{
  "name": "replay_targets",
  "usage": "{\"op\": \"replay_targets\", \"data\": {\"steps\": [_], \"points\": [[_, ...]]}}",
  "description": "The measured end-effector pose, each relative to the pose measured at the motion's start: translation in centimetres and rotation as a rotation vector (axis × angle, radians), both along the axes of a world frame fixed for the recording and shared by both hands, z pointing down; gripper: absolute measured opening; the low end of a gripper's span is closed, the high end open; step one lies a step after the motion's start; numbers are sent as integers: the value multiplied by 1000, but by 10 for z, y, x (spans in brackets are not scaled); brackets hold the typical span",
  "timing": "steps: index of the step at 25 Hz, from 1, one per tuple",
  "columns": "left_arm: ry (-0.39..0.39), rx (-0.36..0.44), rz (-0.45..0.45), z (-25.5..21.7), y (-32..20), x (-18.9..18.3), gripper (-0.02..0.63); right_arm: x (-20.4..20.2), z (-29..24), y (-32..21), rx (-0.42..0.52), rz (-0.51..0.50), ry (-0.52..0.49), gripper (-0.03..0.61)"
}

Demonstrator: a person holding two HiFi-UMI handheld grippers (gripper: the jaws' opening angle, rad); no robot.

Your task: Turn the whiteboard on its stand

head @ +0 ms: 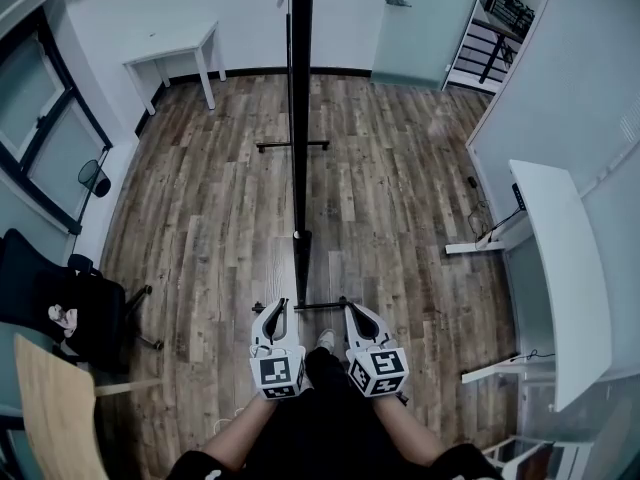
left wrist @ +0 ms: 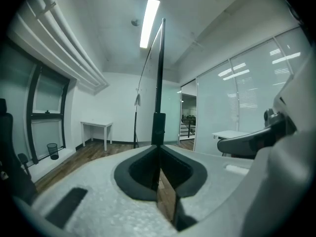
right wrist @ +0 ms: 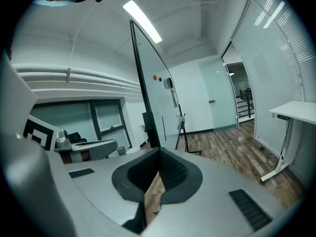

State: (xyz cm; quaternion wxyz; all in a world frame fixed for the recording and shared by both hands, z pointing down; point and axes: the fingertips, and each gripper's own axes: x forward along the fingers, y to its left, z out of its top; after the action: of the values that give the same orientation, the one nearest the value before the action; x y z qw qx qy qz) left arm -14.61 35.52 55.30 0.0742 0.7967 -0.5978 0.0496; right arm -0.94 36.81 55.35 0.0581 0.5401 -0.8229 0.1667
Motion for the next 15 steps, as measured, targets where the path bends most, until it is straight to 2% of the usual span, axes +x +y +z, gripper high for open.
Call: {"op": "replay_targets", "data": {"steps": [7, 12, 15], "points": [[2, -10, -8, -14, 37, -7, 27, -6, -8, 32, -5, -2, -4, 11], [60, 13, -2, -30, 54, -3, 26, -2, -14, 47, -2, 3, -10, 11], [68, 36, -7, -37, 61, 2, 26, 4, -19, 52, 4, -3, -9, 11]]}}
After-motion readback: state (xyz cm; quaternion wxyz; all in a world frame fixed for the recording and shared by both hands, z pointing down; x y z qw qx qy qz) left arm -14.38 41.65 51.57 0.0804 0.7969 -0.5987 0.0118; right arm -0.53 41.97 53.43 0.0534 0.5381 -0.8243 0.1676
